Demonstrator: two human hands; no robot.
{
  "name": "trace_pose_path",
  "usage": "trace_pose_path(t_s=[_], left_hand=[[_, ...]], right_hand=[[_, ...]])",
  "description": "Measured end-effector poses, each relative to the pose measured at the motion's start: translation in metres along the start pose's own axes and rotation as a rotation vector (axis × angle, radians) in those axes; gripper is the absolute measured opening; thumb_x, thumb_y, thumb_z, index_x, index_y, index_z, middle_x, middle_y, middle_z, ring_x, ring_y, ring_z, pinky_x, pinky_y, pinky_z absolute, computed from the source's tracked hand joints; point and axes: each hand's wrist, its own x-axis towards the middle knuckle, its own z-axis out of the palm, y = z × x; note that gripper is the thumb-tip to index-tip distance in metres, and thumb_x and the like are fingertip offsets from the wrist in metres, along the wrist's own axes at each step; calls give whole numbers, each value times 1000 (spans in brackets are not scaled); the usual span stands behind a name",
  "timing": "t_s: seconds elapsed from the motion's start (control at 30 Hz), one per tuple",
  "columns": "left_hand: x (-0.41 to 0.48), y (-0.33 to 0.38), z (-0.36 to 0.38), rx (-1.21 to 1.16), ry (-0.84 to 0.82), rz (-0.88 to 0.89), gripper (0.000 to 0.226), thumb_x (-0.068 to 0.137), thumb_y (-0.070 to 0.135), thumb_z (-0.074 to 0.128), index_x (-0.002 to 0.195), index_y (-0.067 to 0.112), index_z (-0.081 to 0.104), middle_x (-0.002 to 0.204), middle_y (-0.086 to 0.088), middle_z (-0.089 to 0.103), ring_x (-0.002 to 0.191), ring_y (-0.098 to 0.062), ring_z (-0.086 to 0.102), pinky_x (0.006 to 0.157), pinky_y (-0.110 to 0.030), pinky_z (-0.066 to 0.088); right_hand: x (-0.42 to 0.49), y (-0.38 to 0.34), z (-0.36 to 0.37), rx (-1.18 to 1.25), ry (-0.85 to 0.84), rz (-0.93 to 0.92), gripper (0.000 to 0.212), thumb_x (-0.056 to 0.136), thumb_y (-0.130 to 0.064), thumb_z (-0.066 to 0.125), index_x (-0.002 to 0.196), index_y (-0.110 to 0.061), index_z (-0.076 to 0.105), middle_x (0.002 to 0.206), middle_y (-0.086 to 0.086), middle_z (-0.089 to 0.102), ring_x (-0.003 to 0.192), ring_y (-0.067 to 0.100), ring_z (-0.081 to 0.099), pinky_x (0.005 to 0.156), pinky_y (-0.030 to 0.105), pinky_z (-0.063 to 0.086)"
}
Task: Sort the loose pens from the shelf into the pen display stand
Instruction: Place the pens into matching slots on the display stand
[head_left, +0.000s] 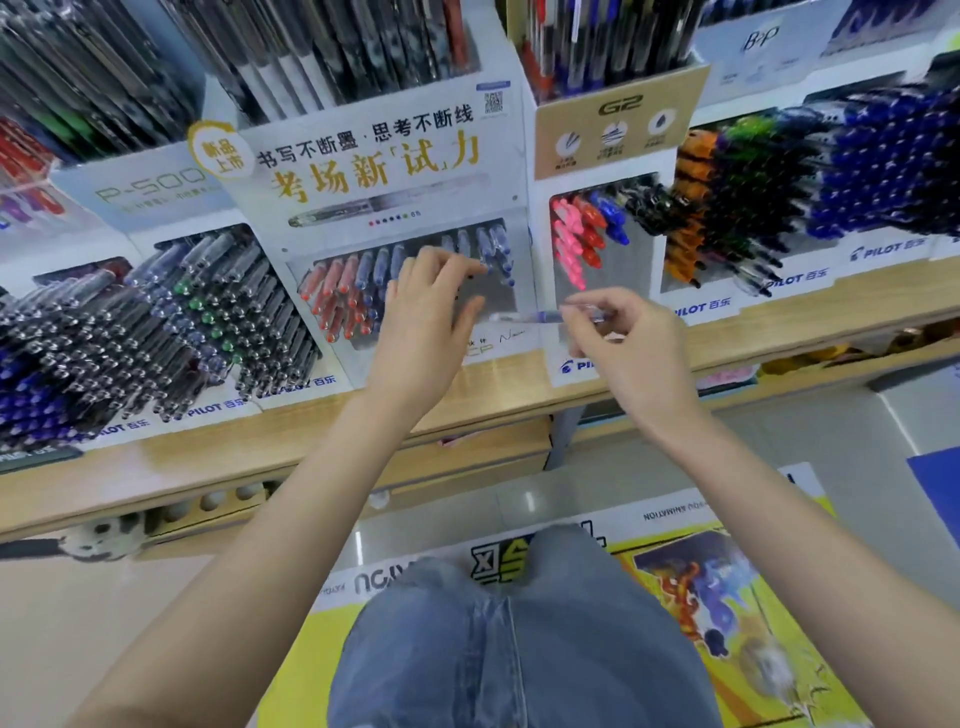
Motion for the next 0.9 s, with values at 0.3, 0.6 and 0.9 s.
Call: trace_pose_path(t_s=[0.3,0.6,0.9], left_hand=[[19,-11,19,87,30,-70,30,91,12,55,121,7,55,121,-9,56,108,-28,54,90,-38,42],[19,-21,10,119,-24,8,31,96,15,49,126,7,51,126,-8,55,108,-27,55,85,-36,43],[16,-29,1,103,-97,91,36,97,13,44,133,11,44,133,-6,49,111,-25,52,82,-38,45]], right_hand=[[22,1,-3,-283,-87,-511,26,86,-15,63,108,-2,67,81,-2,55,66,3,48,64,18,45],[32,10,27,-507,-24,-681,27,90,-18,52,101,-1,69,73,6,58,50,17,51,43,29,49],[13,15,48,-524,122,-653,24,88,-17,54,97,-2,70,73,6,61,51,18,54,43,30,50]])
